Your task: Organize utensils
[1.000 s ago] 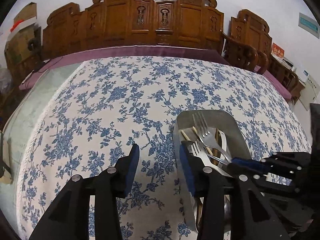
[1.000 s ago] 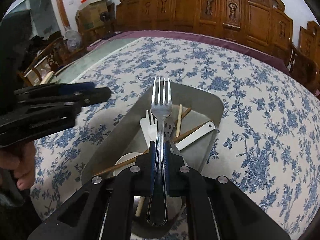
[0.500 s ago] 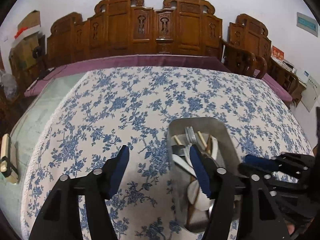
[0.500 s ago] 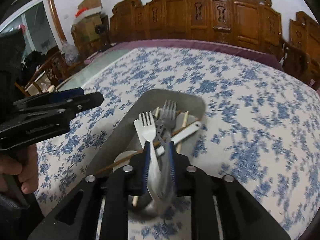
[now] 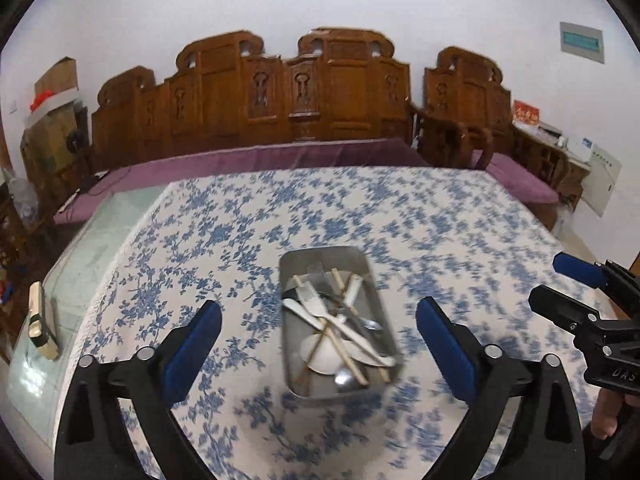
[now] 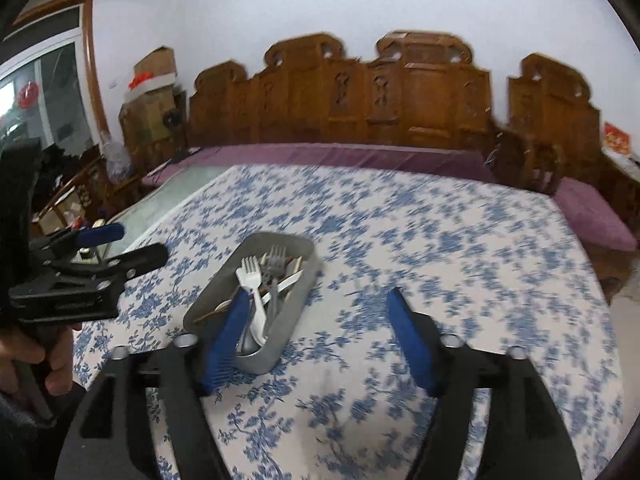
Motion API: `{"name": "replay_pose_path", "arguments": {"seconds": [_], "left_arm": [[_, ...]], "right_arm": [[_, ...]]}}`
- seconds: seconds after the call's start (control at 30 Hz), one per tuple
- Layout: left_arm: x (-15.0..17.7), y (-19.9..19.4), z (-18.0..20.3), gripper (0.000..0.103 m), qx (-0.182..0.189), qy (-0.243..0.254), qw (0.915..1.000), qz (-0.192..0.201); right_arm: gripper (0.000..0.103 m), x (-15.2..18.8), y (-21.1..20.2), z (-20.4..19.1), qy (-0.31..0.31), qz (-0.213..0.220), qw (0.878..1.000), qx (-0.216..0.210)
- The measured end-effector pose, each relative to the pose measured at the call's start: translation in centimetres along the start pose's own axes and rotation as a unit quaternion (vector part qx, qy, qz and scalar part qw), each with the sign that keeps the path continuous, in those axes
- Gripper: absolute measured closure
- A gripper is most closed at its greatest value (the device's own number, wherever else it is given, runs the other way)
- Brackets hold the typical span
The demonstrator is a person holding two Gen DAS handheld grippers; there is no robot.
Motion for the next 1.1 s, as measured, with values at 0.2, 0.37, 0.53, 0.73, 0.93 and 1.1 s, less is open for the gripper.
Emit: {"name": "replay_pose_path", "arguments": {"seconds": [0.2, 0.37, 0.53, 0.73, 0.93, 1.1], "left_arm": [[0.0, -4.9, 2.6, 0.008, -0.001, -0.001, 0.9997, 0.025], [0.2, -7.8, 4.1, 0.008, -0.002, 0.001, 0.9993, 0.037], [0.2, -9.6, 4.9, 0.008, -0.003, -0.006, 0.9989, 0.047], [0.3, -10.5, 5.2, 0.008, -0.008, -0.009, 0.9982, 0.058], [0.2, -10.8, 5.1, 0.008, -0.009, -0.011, 0.9979, 0.063], [0.2, -10.9, 5.1, 0.008, -0.01, -0.015, 0.9976, 0.067]], "right_arm": [[0.003, -0.6, -6.7, 1.3, 0.016, 0.057, 0.998, 0.031], [0.003, -0.8, -10.8, 2.6, 0.034, 0.086, 0.994, 0.049], [0.003, -0.7, -12.9, 3.2, 0.036, 0.1, 0.992, 0.061], [0.003, -0.5, -14.3, 3.2, 0.033, 0.112, 0.991, 0.069], [0.003, -0.4, -14.8, 3.2, 0.035, 0.117, 0.99, 0.071], [0.003, -0.4, -15.0, 3.2, 0.035, 0.118, 0.99, 0.073]]}}
Point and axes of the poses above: each gripper's, at about its wrist camera, not at the fingertips, and y roughly the way its jaws point, z to its right, x to its underside, the point moved 1 cm from there along y, roughly the way its jaws point, and after that the axes turned 1 degree about x, right-handed, at the moved point
